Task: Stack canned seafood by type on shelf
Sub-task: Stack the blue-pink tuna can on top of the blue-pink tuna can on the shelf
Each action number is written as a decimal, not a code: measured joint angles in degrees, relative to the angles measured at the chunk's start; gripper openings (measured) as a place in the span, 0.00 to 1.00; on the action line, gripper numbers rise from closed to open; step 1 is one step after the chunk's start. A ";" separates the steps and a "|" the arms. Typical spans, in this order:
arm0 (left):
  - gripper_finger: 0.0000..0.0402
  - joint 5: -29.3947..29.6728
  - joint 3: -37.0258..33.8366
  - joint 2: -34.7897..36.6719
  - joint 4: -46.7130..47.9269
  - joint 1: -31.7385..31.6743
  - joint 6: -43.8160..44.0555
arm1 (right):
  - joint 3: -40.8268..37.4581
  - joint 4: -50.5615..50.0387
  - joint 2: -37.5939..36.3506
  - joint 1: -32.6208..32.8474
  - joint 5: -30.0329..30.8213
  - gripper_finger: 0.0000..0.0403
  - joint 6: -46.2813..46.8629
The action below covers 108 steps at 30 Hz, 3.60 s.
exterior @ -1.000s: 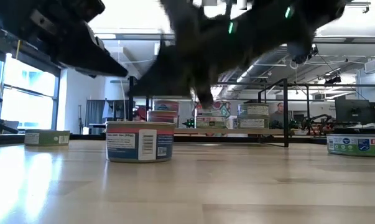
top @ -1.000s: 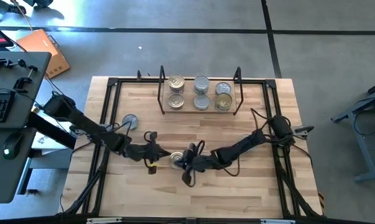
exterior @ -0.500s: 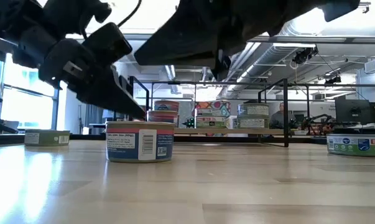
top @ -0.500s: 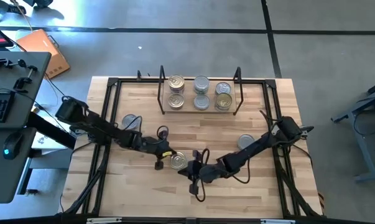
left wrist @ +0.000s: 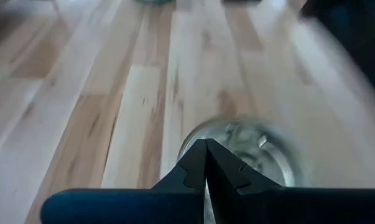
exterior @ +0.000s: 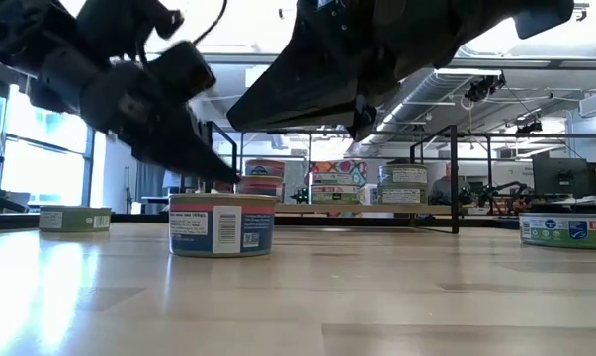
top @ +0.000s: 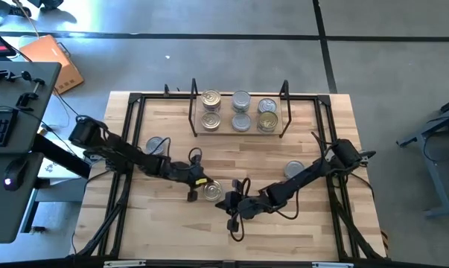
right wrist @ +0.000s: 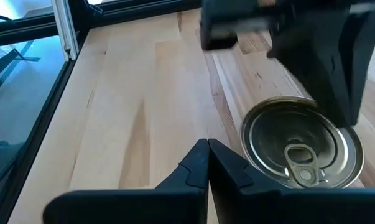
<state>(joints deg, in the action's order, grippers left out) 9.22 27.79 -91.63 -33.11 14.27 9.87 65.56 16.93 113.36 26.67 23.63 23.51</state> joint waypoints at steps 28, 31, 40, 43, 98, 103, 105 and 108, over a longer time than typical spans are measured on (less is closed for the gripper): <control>0.00 1.90 0.11 -0.62 2.96 -0.43 0.46 | 0.04 0.00 -0.11 -0.04 0.01 0.00 -0.20; 0.00 2.09 0.23 -1.66 2.39 -0.44 0.44 | 0.04 -0.01 -0.11 -0.04 0.03 0.00 -0.32; 0.00 2.61 0.16 -6.75 3.40 -2.07 0.61 | 0.07 -4.24 0.22 -0.79 1.80 0.08 -12.58; 0.00 2.10 0.21 -8.14 2.52 -2.64 1.09 | 0.09 -4.95 0.26 -1.29 2.77 0.19 -18.13; 0.00 0.28 0.07 -8.23 1.13 -2.64 -0.61 | 21.00 -59.52 -3.10 -20.15 -16.80 0.80 -48.07; 0.00 0.28 0.07 -8.23 1.15 -2.64 -0.61 | 21.00 -59.58 -3.10 -20.15 -16.34 0.80 -42.84; 0.00 0.28 0.07 -8.23 1.15 -2.64 -0.61 | 21.00 -59.99 -3.10 -20.27 -16.26 0.80 -39.62; 0.00 0.28 0.07 -8.23 1.15 -2.64 -0.59 | 21.15 -62.01 -3.10 -20.30 -16.23 0.80 -34.79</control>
<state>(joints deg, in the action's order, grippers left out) 9.50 27.86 -99.85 -31.97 11.64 9.28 86.71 -45.07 110.26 6.37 7.40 -11.28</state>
